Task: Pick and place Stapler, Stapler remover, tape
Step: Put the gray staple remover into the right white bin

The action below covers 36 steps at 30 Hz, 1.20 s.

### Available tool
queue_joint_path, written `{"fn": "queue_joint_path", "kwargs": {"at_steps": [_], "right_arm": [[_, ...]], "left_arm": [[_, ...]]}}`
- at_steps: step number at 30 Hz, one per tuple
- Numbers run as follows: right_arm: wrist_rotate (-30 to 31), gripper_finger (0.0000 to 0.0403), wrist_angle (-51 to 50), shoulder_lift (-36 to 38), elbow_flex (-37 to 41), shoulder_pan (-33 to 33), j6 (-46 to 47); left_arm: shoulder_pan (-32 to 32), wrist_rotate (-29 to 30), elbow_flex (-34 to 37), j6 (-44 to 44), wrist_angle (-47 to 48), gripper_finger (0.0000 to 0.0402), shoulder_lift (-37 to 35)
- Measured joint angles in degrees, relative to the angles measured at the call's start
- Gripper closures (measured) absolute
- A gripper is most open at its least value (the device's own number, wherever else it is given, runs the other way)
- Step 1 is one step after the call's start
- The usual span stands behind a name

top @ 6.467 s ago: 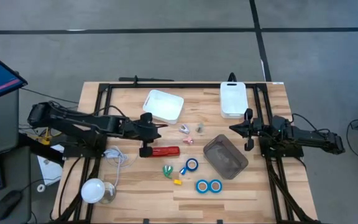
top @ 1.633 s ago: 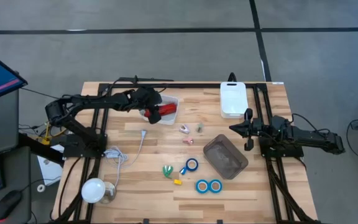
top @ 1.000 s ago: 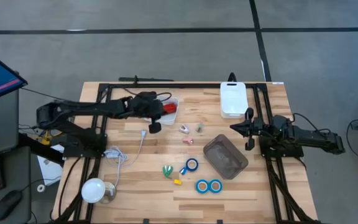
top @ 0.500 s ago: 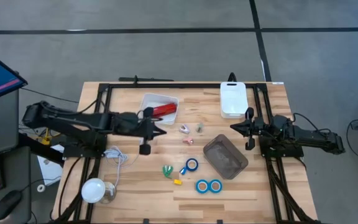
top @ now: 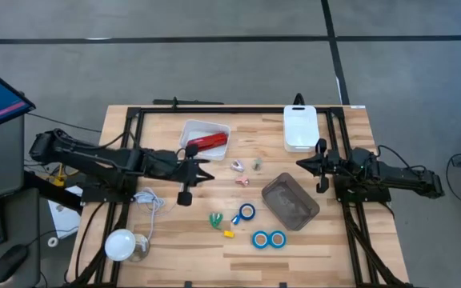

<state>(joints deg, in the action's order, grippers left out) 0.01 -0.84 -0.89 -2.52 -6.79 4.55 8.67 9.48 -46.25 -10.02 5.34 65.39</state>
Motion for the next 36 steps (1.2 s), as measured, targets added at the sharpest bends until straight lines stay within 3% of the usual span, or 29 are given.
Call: {"fn": "queue_joint_path", "kwargs": {"at_steps": [9,16,20,24,30,36], "right_arm": [[0.0,0.0403,0.0,0.0,0.0,0.0,0.0],[2.8,0.0403,-0.6,-0.2,-0.1,0.0,5.3],[3.0,0.0403,-2.2,-2.8,-0.5,0.0,7.0],[2.1,0.0403,-2.7,-9.0,-4.5,0.0,4.7],[0.9,0.0403,-10.8,-23.4,-15.8,0.0,-9.3],[-4.9,0.0403,-11.8,-39.5,-27.6,-0.1,-17.8]], "left_arm": [[1.5,-0.4,6.5,11.1,-3.0,0.04,0.0],[4.2,5.5,7.0,11.8,-5.0,0.04,0.0],[4.1,5.9,7.0,11.8,-5.0,0.04,0.0],[4.1,5.9,7.0,10.4,-5.1,0.04,0.0],[4.0,8.0,7.0,10.3,-5.1,0.04,0.0],[4.0,9.5,7.0,10.3,-5.0,0.04,0.0]]}}
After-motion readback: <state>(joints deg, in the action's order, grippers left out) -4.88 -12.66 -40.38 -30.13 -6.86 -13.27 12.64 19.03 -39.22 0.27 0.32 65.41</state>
